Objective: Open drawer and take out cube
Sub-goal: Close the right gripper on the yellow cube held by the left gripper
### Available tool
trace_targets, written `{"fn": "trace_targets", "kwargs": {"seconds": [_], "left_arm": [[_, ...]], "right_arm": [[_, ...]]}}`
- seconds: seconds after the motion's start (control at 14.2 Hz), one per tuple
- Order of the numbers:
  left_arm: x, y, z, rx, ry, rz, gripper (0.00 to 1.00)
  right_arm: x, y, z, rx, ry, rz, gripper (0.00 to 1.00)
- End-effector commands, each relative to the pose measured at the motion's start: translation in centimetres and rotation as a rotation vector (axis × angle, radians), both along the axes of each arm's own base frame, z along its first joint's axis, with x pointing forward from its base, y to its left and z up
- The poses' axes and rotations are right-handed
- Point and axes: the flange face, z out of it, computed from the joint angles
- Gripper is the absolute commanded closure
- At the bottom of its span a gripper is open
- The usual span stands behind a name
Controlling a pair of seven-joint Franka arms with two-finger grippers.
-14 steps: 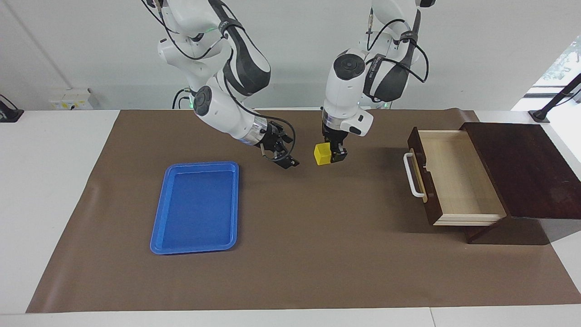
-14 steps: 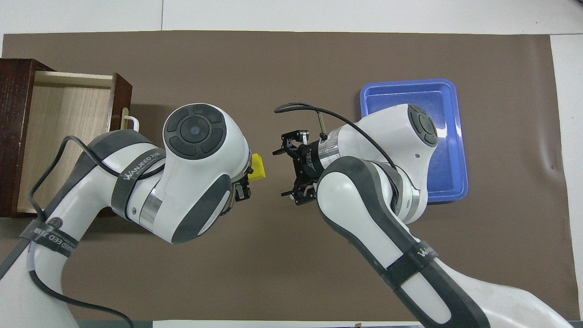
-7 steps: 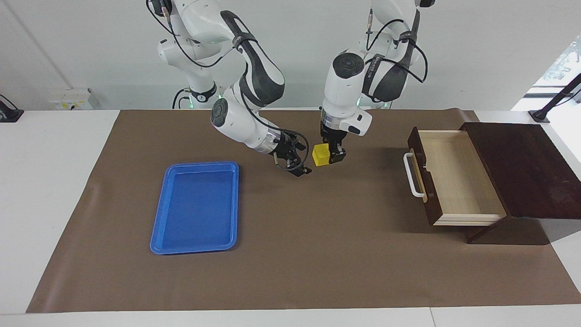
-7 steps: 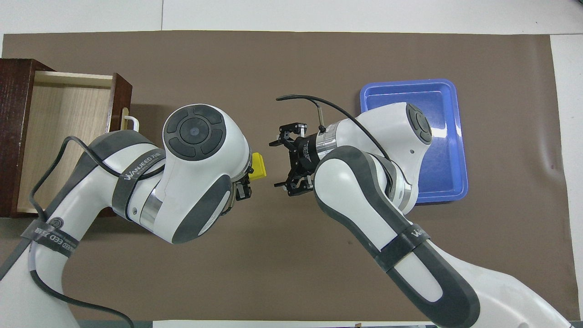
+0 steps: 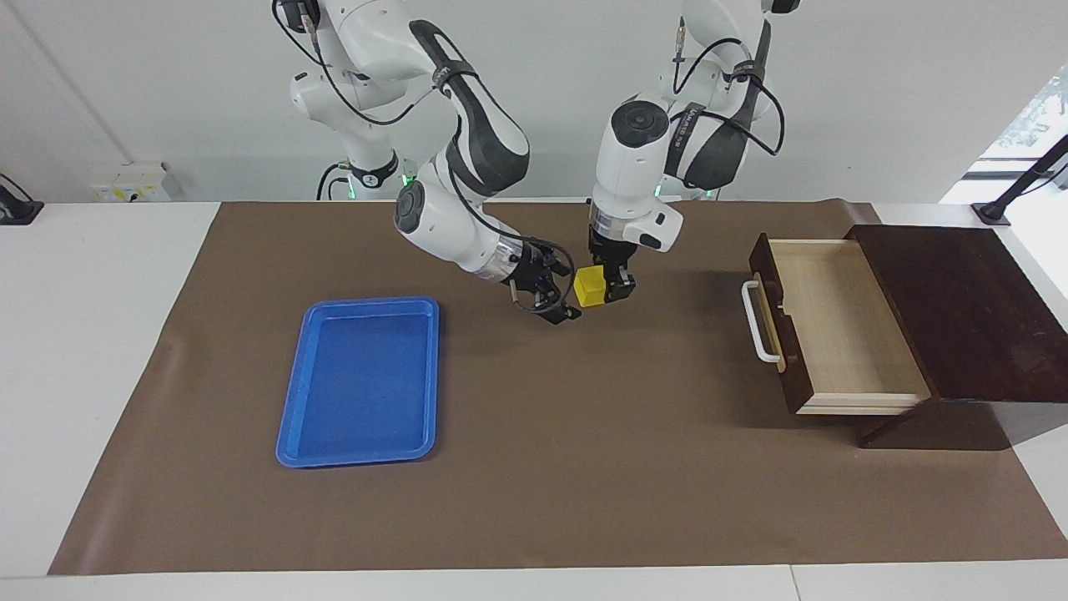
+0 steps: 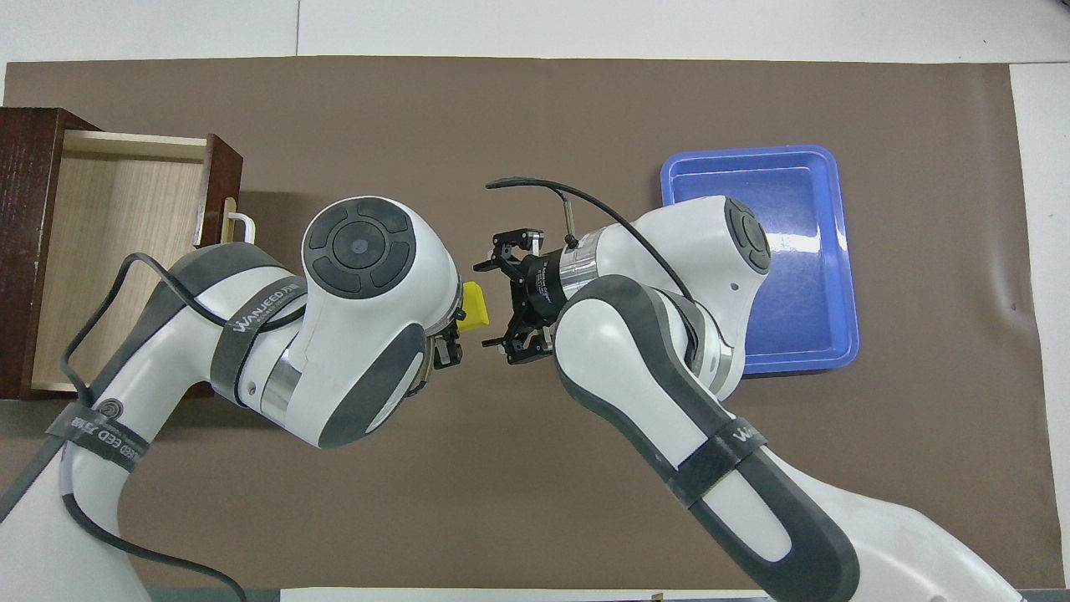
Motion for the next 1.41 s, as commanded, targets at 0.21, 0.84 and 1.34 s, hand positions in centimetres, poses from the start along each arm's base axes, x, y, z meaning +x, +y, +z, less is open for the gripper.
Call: {"fn": "trace_targets", "kwargs": {"seconds": [0.21,0.84,1.34], "left_arm": [[-0.7,0.2,0.2,-0.013,-0.011,0.001,1.0],[-0.5,0.5,0.3,-0.006,-0.009,-0.004,1.0],[-0.6,0.5,0.2,-0.004,-0.008,-0.006,1.0]], "right_arm": [[-0.7,2.0,-0.5,0.011,0.004,0.004,0.0],[-0.2,1.3,-0.4,0.013,-0.006,0.0,0.0],[-0.3,1.3,-0.5,0.013,-0.005,0.002,0.44]]}}
